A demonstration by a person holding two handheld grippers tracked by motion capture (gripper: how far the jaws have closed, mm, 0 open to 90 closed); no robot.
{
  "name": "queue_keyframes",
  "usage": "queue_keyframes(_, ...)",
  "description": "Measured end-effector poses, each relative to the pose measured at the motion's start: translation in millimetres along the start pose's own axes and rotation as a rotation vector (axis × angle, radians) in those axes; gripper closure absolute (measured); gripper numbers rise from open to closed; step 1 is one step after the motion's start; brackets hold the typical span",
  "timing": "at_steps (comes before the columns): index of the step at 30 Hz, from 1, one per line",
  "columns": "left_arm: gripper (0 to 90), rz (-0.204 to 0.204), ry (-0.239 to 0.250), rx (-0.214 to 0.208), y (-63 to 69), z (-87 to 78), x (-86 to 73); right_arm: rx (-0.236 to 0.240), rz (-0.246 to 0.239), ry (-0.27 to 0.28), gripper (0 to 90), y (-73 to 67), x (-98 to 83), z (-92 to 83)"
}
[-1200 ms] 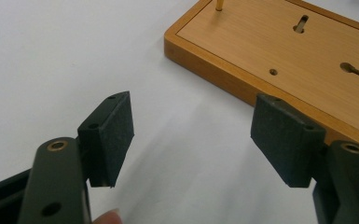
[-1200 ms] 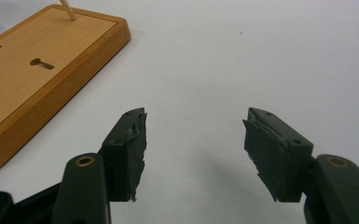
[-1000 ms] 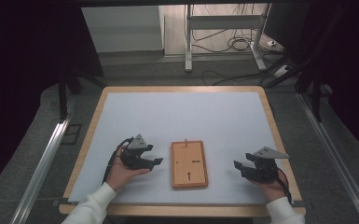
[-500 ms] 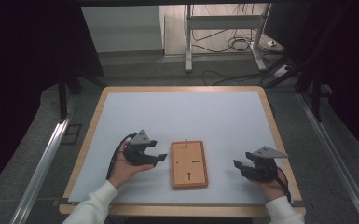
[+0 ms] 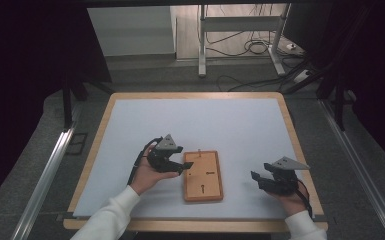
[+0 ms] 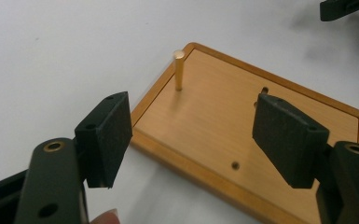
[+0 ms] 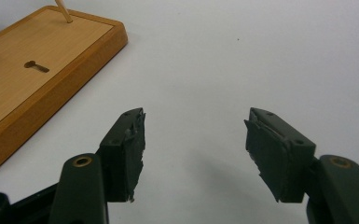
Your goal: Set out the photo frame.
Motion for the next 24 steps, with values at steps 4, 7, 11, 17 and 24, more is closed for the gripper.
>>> queue_keyframes(4, 30.0, -0.004, -0.014, -0.008, -1.6, 14.9, 4.0, 0.001, -0.002, 0.0, 37.8, -0.5, 0.5, 1.2)
queue_keyframes(7, 32.9, -0.004, -0.014, -0.009, -4.6, 21.2, 7.0, -0.002, 0.0, -0.002, 37.7, 0.0, 0.2, 2.2)
queue_keyframes(11, 37.0, -0.012, -0.007, -0.022, -8.6, 29.2, 10.4, -0.002, -0.001, -0.001, 37.6, -1.0, -0.9, 2.5)
queue_keyframes(17, 40.7, -0.027, -0.009, -0.045, -11.9, 42.5, 13.0, -0.014, -0.003, 0.001, 37.5, -1.6, -3.0, -1.0)
queue_keyframes(24, 48.4, 0.0, -0.022, -0.052, -11.2, 57.5, 18.8, -0.038, 0.0, 0.006, 37.5, -0.6, -7.4, -8.3)
Point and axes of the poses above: each handheld gripper's, and its own axes: z roughly forward along the jaws, x roughly out of its top, y roughly to its right, the point moved 4 cm from there along z, roughly forward along the jaws, and after that the axes turned 5 degrees about -z, right-handed, at the moved point
